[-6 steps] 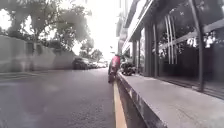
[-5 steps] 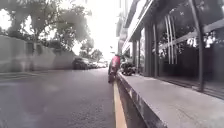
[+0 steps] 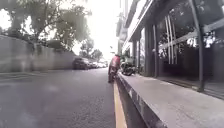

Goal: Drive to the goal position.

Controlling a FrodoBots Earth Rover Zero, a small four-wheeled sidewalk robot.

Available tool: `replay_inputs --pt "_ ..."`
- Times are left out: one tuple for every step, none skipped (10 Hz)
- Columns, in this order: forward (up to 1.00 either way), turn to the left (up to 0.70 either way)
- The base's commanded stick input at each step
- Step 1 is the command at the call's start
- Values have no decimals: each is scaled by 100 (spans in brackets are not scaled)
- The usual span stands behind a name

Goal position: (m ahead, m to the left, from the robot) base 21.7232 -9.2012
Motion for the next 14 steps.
replay_inputs --pt "45 27" --pt "45 27" --pt "45 27" --pt "45 27" --pt "45 27" --pt "45 27" --pt "45 27" --pt "45 27" --pt "45 27" --pt "45 27" --pt "45 15" --pt "45 0" --pt "45 0" --pt "45 0"
